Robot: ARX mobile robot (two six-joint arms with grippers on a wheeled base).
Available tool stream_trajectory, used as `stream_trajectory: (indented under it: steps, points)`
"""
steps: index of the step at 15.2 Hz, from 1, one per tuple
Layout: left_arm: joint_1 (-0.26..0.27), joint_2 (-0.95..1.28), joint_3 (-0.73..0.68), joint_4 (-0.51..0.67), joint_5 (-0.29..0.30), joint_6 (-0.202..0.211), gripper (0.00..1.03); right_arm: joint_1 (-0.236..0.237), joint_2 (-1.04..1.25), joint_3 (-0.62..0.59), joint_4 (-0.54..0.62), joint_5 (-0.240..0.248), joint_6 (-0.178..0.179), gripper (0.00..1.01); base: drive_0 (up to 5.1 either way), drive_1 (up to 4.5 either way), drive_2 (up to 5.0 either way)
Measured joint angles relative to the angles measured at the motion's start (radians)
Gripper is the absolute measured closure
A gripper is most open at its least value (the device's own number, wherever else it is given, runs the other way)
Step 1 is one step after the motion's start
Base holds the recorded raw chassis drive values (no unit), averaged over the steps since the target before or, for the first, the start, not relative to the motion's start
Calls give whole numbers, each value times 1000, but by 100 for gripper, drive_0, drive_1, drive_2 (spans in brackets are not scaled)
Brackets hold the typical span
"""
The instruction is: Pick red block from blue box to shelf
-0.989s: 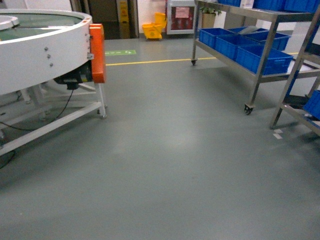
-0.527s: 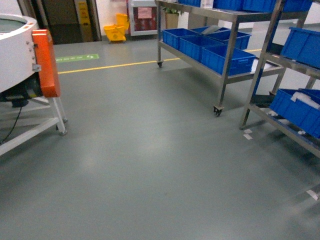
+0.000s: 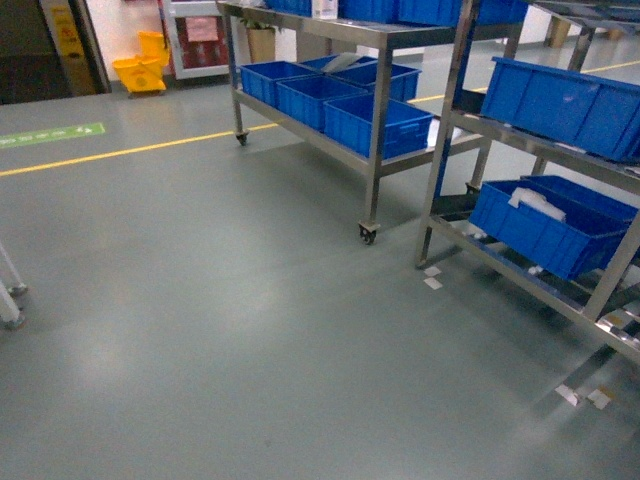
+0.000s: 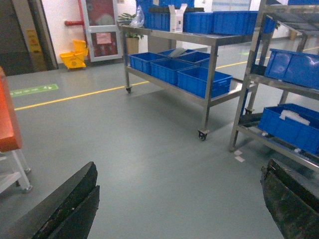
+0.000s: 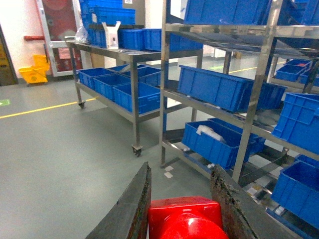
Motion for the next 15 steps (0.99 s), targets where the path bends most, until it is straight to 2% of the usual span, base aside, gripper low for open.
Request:
stream_trajectory:
  steps: [15]
  points:
    - [0, 0, 0, -1, 0, 0, 5, 0, -2, 0, 2, 0, 0, 72, -199, -60, -338]
